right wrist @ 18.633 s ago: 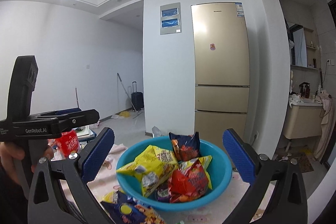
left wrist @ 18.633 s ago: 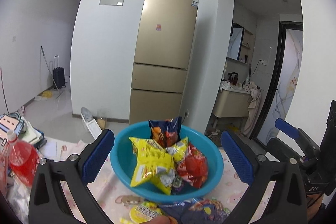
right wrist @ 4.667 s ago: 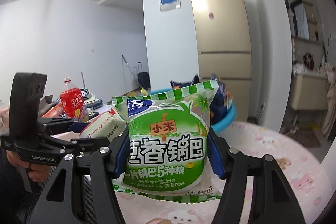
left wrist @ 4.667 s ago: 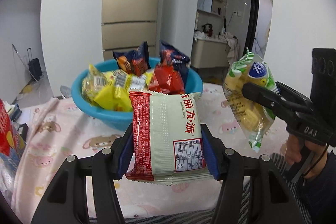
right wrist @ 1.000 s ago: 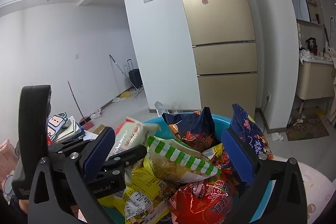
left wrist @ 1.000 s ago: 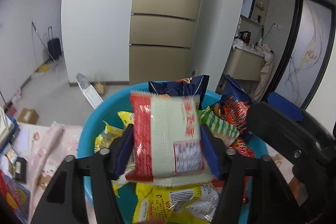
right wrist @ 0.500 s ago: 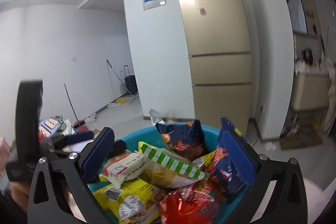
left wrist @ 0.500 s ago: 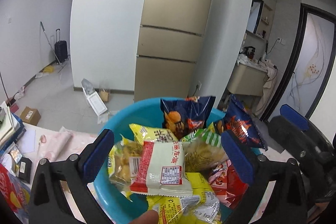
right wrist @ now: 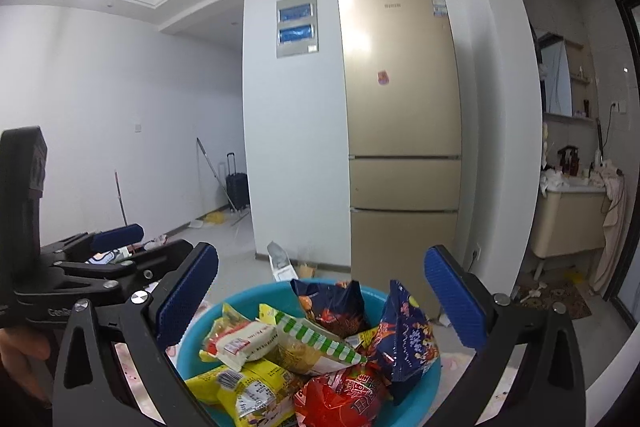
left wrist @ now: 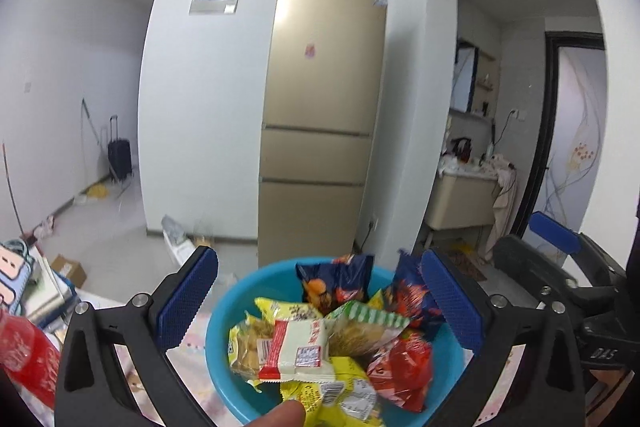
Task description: Organize snacks
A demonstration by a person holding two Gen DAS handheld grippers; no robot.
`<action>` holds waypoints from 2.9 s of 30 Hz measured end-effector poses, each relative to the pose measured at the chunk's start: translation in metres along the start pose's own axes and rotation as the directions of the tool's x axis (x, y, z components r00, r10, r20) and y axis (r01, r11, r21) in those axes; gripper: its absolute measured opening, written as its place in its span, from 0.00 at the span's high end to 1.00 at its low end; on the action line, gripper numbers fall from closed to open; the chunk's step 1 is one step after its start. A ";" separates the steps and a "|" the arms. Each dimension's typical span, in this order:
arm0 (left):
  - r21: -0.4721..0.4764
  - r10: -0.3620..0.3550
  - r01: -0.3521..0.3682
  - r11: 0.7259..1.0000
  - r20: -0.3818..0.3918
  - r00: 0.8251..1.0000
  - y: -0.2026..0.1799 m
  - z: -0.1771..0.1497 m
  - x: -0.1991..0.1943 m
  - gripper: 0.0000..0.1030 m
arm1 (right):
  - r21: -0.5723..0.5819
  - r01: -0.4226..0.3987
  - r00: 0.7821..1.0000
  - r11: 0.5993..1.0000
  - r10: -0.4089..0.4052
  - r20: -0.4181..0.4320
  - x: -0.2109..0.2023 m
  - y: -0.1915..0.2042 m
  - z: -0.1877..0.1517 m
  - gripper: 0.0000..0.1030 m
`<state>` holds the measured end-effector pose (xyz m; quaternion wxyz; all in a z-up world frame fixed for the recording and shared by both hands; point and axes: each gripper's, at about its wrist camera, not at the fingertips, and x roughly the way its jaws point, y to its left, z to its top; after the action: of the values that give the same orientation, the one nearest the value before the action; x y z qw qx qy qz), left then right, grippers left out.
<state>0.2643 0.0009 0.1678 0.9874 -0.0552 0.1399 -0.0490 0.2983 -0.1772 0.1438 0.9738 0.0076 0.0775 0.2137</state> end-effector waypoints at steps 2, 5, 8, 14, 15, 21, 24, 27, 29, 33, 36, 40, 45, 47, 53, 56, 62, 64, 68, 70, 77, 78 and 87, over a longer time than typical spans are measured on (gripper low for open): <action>0.015 -0.005 0.004 1.000 0.027 1.000 -0.005 0.007 -0.015 0.00 | -0.005 -0.012 1.000 1.000 0.012 0.017 -0.010 0.002 0.005 0.00; 0.021 0.018 -0.019 1.000 0.049 0.999 -0.010 0.015 -0.036 0.00 | 0.013 -0.062 0.998 0.998 0.061 0.034 -0.024 0.005 0.013 0.00; 0.054 0.024 -0.028 0.998 0.074 0.997 -0.018 0.017 -0.062 0.00 | -0.045 -0.043 0.998 0.998 0.044 0.034 -0.042 0.013 0.016 0.00; 0.091 0.041 -0.049 0.995 0.082 0.996 -0.040 0.007 -0.114 0.00 | -0.065 -0.046 0.997 0.997 0.050 0.062 -0.092 0.027 0.012 0.00; 0.088 0.042 -0.050 0.995 0.087 0.995 -0.044 0.006 -0.123 0.00 | -0.062 -0.049 0.996 0.997 0.053 0.068 -0.101 0.030 0.011 0.00; 0.138 0.082 -0.104 0.985 0.153 0.985 -0.068 -0.011 -0.185 0.00 | -0.070 -0.062 0.989 0.996 0.071 0.133 -0.157 0.042 0.006 0.00; 0.143 0.081 -0.105 0.984 0.160 0.984 -0.073 -0.020 -0.207 0.00 | -0.066 -0.078 0.984 0.995 0.087 0.157 -0.177 0.046 0.000 0.00; 0.165 0.088 -0.116 0.979 0.171 0.981 -0.078 -0.032 -0.224 0.00 | -0.068 -0.090 0.980 0.994 0.100 0.170 -0.192 0.051 -0.010 0.00; 0.173 0.099 -0.130 0.976 0.179 0.979 -0.080 -0.042 -0.233 0.00 | -0.069 -0.087 0.980 0.994 0.098 0.173 -0.199 0.054 -0.017 0.00; 0.187 0.110 -0.150 0.971 0.209 0.972 -0.085 -0.061 -0.239 0.00 | -0.065 -0.093 0.981 0.994 0.103 0.162 -0.205 0.053 -0.032 0.00; 0.197 0.115 -0.161 0.967 0.226 0.967 -0.084 -0.079 -0.237 0.00 | -0.080 -0.059 0.985 0.995 0.071 0.158 -0.201 0.052 -0.044 0.00; 0.170 0.071 -0.101 0.980 0.172 0.983 -0.072 -0.101 -0.223 0.00 | -0.073 -0.086 0.987 0.994 0.095 0.127 -0.194 0.049 -0.064 0.00; 0.176 0.089 -0.112 0.978 0.136 0.987 -0.067 -0.125 -0.212 0.00 | -0.087 -0.120 0.990 0.989 0.126 0.065 -0.179 0.049 -0.090 0.00; 0.177 0.091 -0.111 0.978 0.118 0.989 -0.063 -0.132 -0.206 0.00 | -0.085 -0.125 0.990 0.988 0.130 0.053 -0.176 0.050 -0.097 0.00; 0.167 0.083 -0.100 0.981 0.107 0.991 -0.051 -0.153 -0.184 0.00 | -0.103 -0.117 0.990 0.988 0.124 0.068 -0.166 0.056 -0.123 0.00; 0.179 0.109 -0.127 0.976 0.107 0.988 -0.048 -0.167 -0.168 0.00 | -0.110 -0.107 0.992 0.988 0.113 0.054 -0.155 0.059 -0.137 0.00; 0.159 0.096 -0.102 0.982 0.043 0.994 -0.039 -0.184 -0.141 0.00 | -0.115 -0.105 0.994 0.988 0.104 -0.015 -0.135 0.056 -0.157 0.00; 0.147 0.099 -0.101 0.984 0.021 0.995 -0.037 -0.188 -0.134 0.00 | -0.108 -0.095 0.995 0.990 0.092 -0.037 -0.129 0.053 -0.163 0.00; 0.143 0.136 -0.131 0.981 -0.021 0.991 -0.036 -0.197 -0.121 0.00 | -0.099 -0.085 0.994 0.991 0.078 -0.075 -0.120 0.052 -0.175 0.00; 0.136 0.136 -0.130 0.982 -0.037 0.990 -0.034 -0.201 -0.116 0.00 | -0.100 -0.080 0.994 0.992 0.071 -0.084 -0.117 0.053 -0.178 0.00; 0.135 0.147 -0.140 0.981 -0.041 0.988 -0.034 -0.207 -0.114 0.00 | -0.076 -0.082 0.991 0.994 0.074 -0.109 -0.112 0.048 -0.181 0.00; 0.134 0.147 -0.141 0.981 -0.040 0.988 -0.033 -0.207 -0.114 0.00 | -0.074 -0.080 0.991 0.994 0.071 -0.113 -0.112 0.048 -0.182 0.00; 0.132 0.151 -0.144 0.981 -0.043 0.988 -0.033 -0.206 -0.114 0.00 | -0.080 -0.079 0.990 0.994 0.068 -0.126 -0.109 0.049 -0.182 0.00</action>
<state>0.0944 -0.0388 0.0057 0.9858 0.0201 0.1664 0.0138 0.1518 -0.1817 -0.0176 0.9581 -0.0438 0.1278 0.2527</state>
